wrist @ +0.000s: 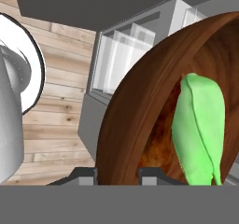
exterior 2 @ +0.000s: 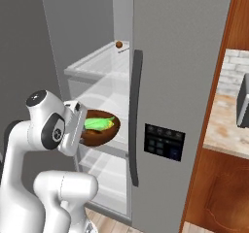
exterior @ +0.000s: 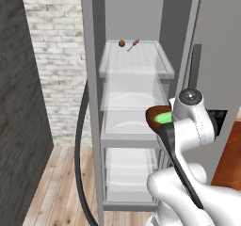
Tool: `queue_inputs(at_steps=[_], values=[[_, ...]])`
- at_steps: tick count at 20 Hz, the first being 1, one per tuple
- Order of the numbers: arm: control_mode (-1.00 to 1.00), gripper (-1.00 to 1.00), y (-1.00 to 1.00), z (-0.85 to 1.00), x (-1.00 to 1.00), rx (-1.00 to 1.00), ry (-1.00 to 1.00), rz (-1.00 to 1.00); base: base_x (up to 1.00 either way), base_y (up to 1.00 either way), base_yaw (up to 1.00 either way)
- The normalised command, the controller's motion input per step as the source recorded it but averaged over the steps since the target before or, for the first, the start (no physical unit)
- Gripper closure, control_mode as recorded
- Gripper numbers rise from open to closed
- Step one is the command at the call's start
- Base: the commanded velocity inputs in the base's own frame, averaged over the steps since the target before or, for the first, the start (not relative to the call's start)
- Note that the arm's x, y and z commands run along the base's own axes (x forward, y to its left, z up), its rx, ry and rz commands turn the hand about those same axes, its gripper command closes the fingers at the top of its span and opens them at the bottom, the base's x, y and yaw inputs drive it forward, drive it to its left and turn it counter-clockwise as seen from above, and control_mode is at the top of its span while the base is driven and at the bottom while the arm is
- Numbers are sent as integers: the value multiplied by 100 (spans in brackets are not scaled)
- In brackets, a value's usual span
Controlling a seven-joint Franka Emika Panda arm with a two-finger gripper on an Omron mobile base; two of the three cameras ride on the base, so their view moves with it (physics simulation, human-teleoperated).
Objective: Pick the chicken drumstick and corn from their plates and place them in the bowl. Then put the bowl in the fridge.
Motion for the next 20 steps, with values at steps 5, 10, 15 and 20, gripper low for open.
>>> queue_inputs(at_steps=[5,10,15,20], values=[[100,100,0,0,0,0,0,0,1,0,0],[100,100,0,0,0,0,0,0,0,0,0],[100,100,0,0,0,0,0,0,0,0,0],[100,100,0,0,0,0,0,0,0,0,0]])
